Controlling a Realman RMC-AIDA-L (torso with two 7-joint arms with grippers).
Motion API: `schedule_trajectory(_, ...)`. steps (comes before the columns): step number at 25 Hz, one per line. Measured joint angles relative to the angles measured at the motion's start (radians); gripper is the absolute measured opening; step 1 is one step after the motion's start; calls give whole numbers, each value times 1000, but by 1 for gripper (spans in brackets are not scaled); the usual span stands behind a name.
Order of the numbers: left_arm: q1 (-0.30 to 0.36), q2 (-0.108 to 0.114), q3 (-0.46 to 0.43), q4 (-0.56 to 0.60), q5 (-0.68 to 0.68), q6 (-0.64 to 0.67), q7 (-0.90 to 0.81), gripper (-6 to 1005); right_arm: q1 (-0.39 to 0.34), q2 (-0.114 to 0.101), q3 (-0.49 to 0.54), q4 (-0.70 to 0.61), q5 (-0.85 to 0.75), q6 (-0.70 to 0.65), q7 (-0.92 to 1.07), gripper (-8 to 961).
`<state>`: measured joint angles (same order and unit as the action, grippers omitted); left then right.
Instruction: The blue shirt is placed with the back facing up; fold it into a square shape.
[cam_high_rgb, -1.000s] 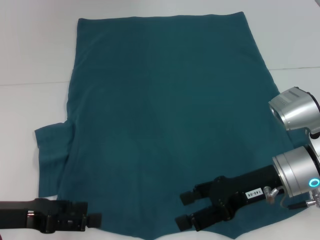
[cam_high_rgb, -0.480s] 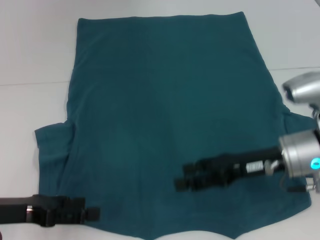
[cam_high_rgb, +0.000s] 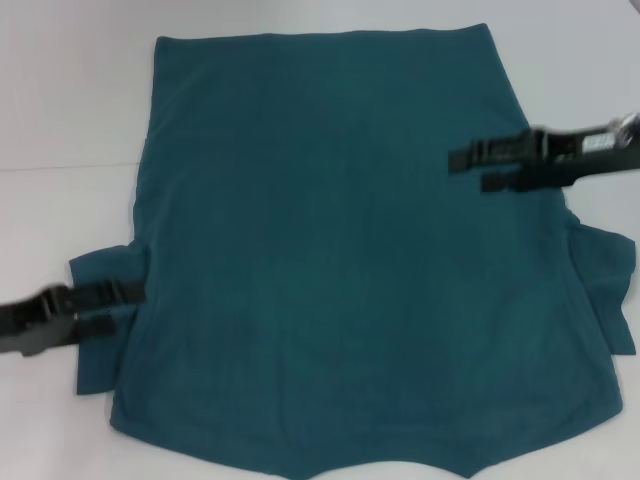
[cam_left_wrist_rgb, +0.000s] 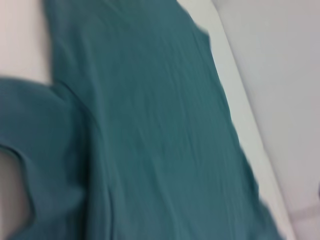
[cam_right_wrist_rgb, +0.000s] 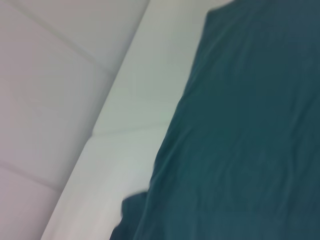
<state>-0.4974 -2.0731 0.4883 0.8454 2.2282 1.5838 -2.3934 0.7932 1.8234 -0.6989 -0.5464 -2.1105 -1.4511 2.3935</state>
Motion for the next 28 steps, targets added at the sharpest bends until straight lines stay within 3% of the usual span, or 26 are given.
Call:
schedule_trajectory(3,-22,17,-69,-68,-9,-64,-28,884,8,-29,1,-15,1,3,49,927)
schedule_trajectory(8,-52,43,-96,-188,-7,-209,-37,884,8,-33,1,-21,-4,3,68,927)
schedule_trajectory(14,-49,41,-95,-226,-3,-334,-51,884,-1,-33,-3,-21,-4,4,69,927)
schedule_trajectory(28,-39,33,-60,-269,-1,-425,-41,885,-2,-35,1,-22,-4,5,63,927)
